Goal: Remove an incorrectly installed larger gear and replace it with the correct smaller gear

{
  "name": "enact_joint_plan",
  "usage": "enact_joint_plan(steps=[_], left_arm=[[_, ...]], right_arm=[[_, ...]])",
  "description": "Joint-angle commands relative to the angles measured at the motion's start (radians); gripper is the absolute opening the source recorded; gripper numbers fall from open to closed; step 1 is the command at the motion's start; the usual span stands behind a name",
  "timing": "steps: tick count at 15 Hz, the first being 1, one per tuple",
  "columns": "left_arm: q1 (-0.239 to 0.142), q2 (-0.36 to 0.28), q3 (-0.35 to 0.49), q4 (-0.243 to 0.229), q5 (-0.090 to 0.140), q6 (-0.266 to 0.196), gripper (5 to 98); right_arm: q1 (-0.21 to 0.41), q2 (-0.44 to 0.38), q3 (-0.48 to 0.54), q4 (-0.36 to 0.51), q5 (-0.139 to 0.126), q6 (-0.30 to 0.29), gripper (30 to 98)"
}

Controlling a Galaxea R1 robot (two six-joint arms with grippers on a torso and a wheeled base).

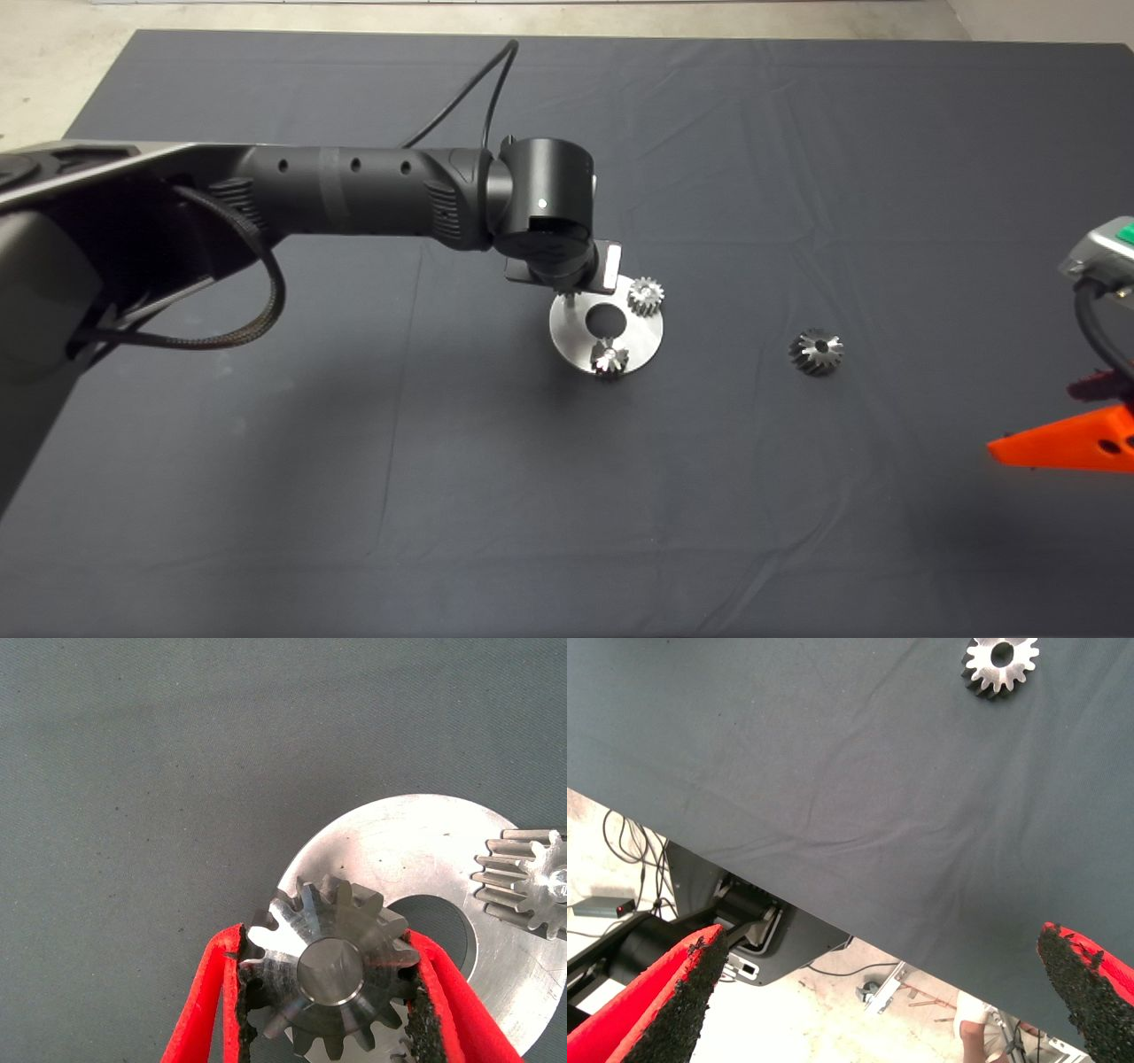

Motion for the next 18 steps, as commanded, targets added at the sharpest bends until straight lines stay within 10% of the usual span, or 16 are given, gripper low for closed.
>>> enact_joint_plan(steps=[1, 18], left_arm=[[-0.007, 0.001, 0.01, 0.012, -0.002, -0.004, 30.9], [0.04, -0.002, -0.001, 0.097, -0.001, 0.007, 30.9]], right_arm=[[0.012, -0.003, 0.003, 0.035, 0.001, 0.01, 92.3], [0.012, -0.003, 0.003, 0.035, 0.001, 0.014, 92.3]])
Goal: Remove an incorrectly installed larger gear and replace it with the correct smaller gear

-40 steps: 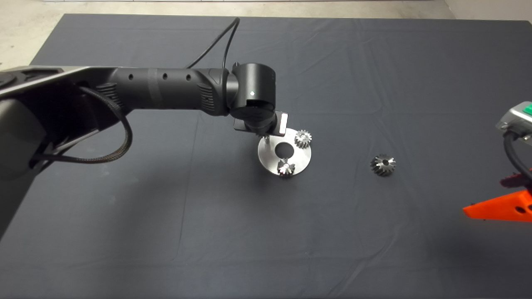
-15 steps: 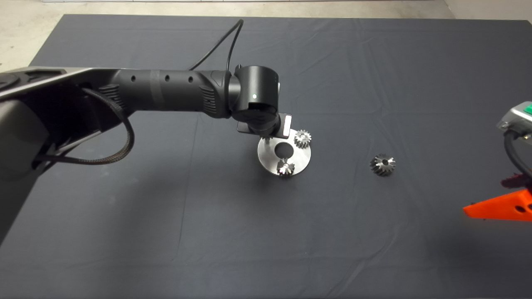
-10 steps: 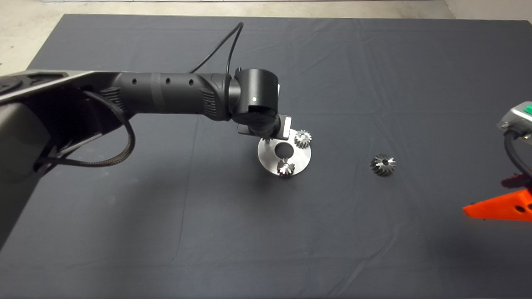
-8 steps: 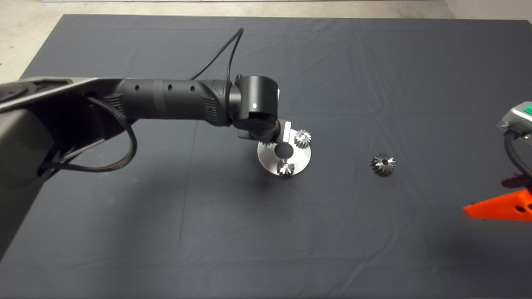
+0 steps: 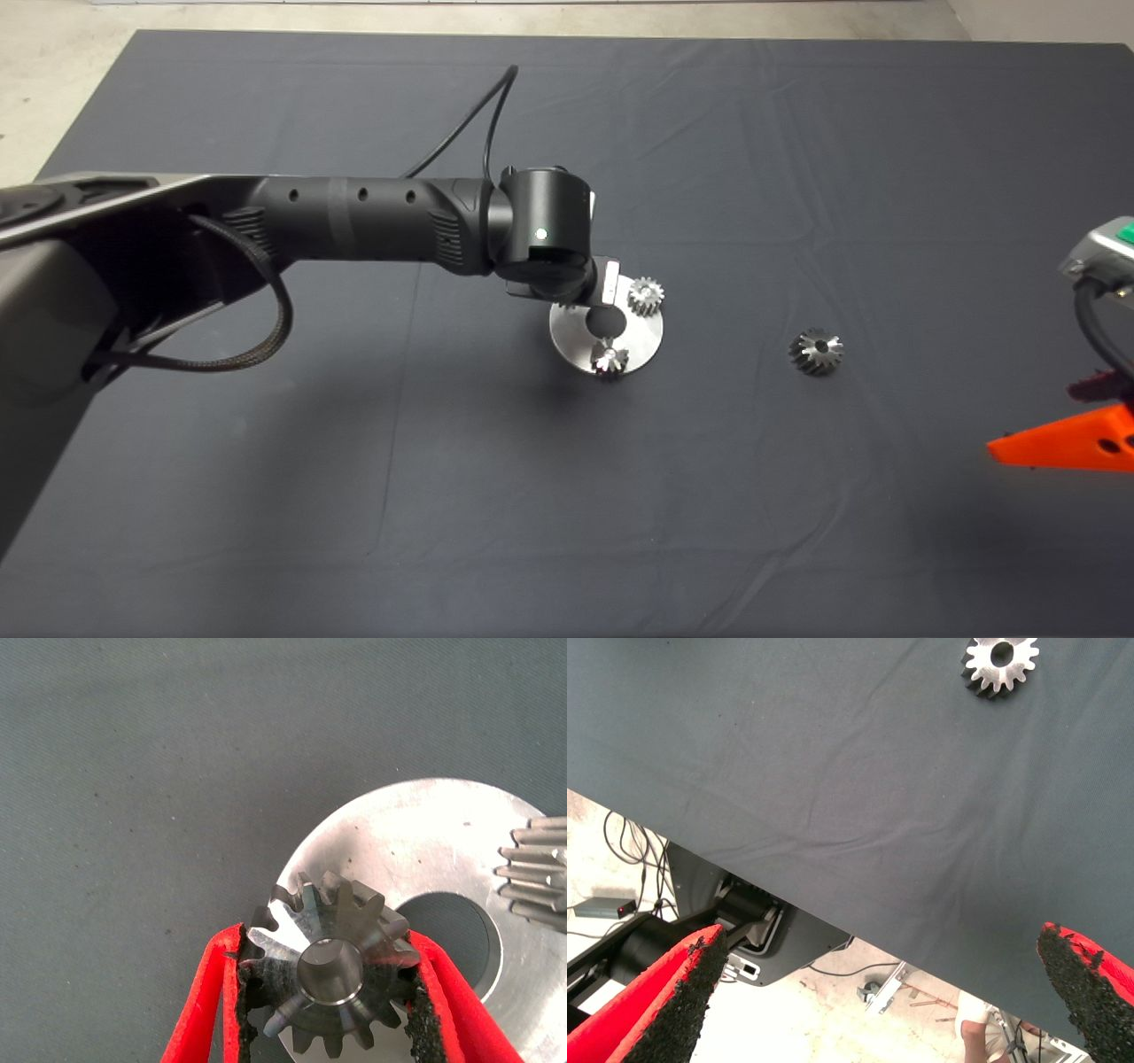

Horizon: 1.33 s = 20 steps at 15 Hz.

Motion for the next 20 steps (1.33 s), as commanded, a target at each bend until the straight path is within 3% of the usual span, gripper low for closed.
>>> enact_joint_plan(steps=[1, 20], left_arm=[[-0.011, 0.001, -0.001, 0.032, 0.002, 0.005, 30.9], [0.007, 0.008, 0.007, 0.043, 0.002, -0.005, 30.9]], right_arm=[[0.012, -0.003, 0.004, 0.035, 0.001, 0.011, 92.3], [0.012, -0.005, 0.003, 0.035, 0.0, 0.012, 92.3]])
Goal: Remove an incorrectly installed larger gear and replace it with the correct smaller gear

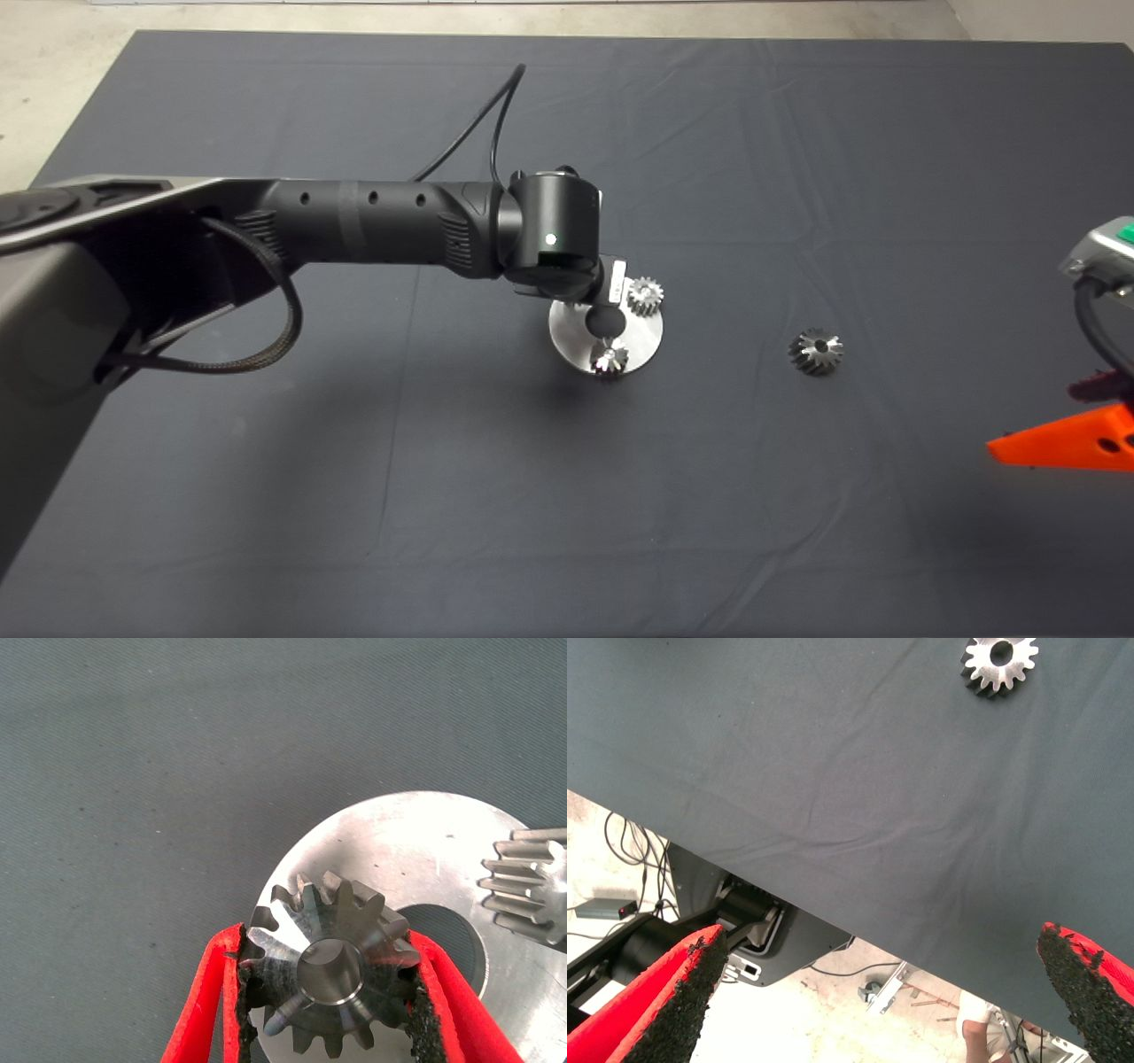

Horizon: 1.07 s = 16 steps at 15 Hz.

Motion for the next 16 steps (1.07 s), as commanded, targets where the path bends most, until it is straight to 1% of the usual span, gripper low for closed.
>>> enact_joint_plan(steps=[1, 6, 8, 10, 14, 16], left_arm=[[0.004, -0.004, 0.012, 0.02, 0.005, -0.003, 30.9], [0.015, -0.013, 0.023, 0.022, 0.006, -0.004, 30.9], [0.027, -0.024, 0.023, 0.022, 0.006, -0.003, 30.9], [0.03, -0.03, 0.033, 0.022, 0.006, -0.003, 30.9], [0.028, -0.016, 0.035, 0.022, 0.006, 0.003, 30.9], [0.027, 0.002, 0.034, 0.022, 0.008, 0.009, 30.9]], right_arm=[[0.012, -0.004, 0.004, 0.035, 0.001, 0.008, 92.3], [0.012, -0.004, 0.004, 0.037, 0.001, 0.008, 92.3], [0.012, -0.004, 0.004, 0.037, 0.001, 0.008, 92.3], [0.012, -0.004, 0.004, 0.036, 0.001, 0.008, 92.3], [0.012, -0.004, 0.004, 0.035, 0.001, 0.008, 92.3], [0.012, -0.009, 0.003, 0.036, 0.001, 0.008, 92.3]])
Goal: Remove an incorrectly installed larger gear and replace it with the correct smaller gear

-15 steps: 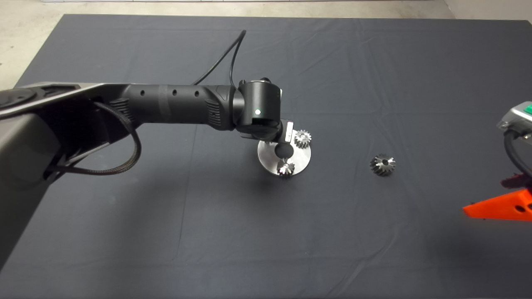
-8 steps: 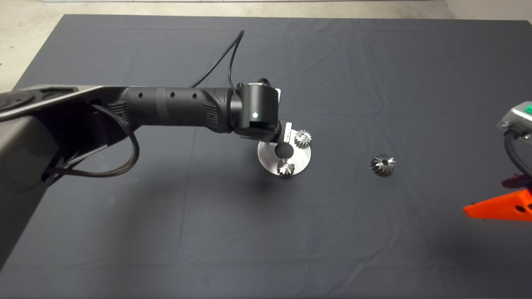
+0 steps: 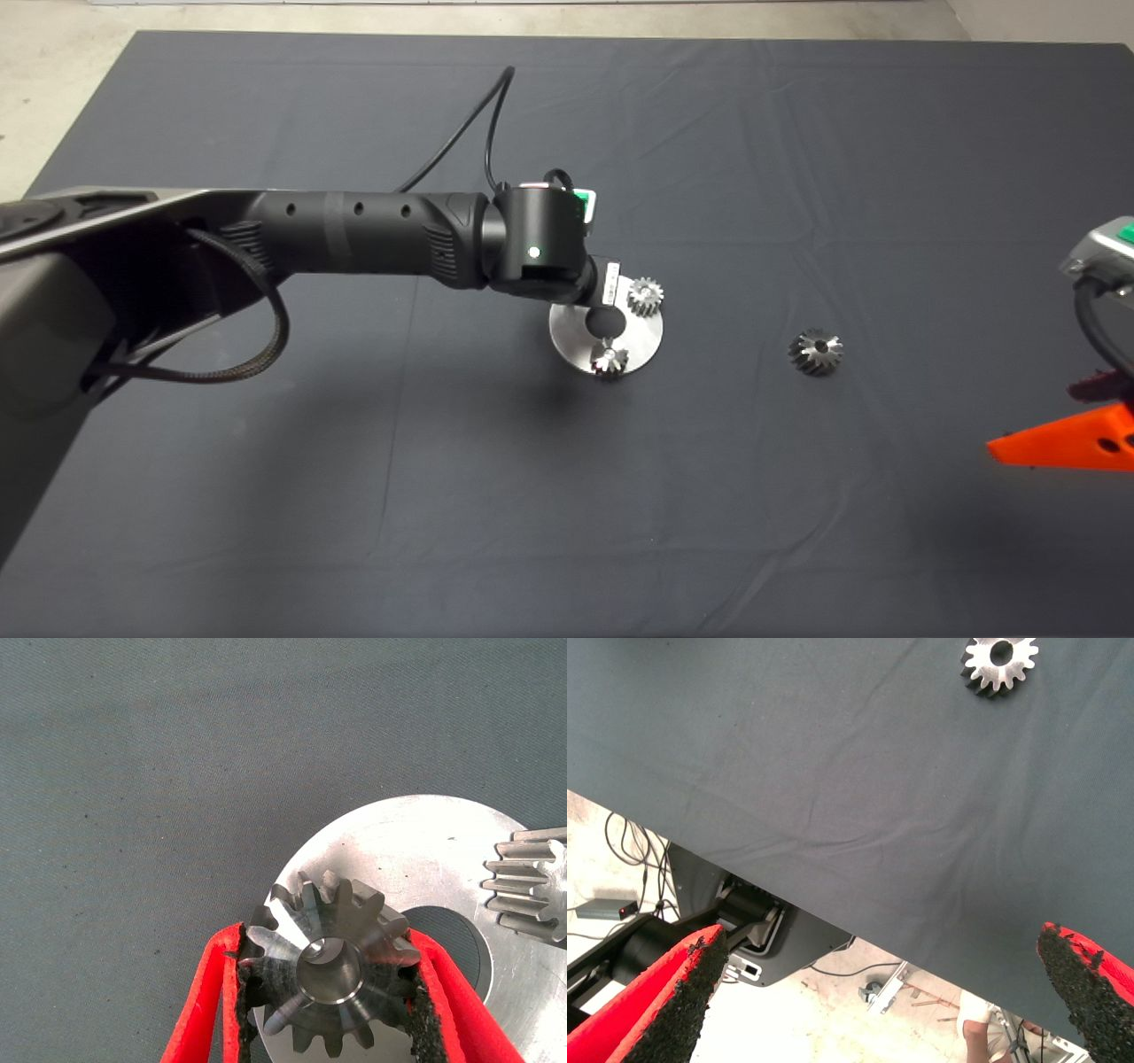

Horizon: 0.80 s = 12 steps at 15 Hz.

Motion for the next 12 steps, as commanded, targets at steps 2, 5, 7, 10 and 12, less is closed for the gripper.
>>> enact_joint_plan(steps=[2, 5, 7, 10, 12], left_arm=[[0.006, 0.023, 0.003, -0.024, 0.014, 0.007, 30.9], [0.006, 0.017, 0.003, -0.026, 0.016, 0.009, 30.9], [0.006, 0.018, -0.004, -0.027, 0.016, 0.032, 30.9], [0.006, 0.014, -0.008, -0.027, 0.019, 0.04, 30.9], [0.006, 0.015, -0.015, -0.027, 0.021, 0.052, 30.9]], right_arm=[[0.012, -0.008, 0.004, 0.035, 0.001, 0.007, 92.3], [0.012, -0.007, 0.003, 0.037, 0.001, 0.007, 92.3], [0.012, -0.007, 0.004, 0.035, 0.001, 0.007, 92.3], [0.012, -0.008, 0.004, 0.037, 0.001, 0.007, 92.3], [0.012, -0.007, 0.004, 0.035, 0.001, 0.007, 92.3]])
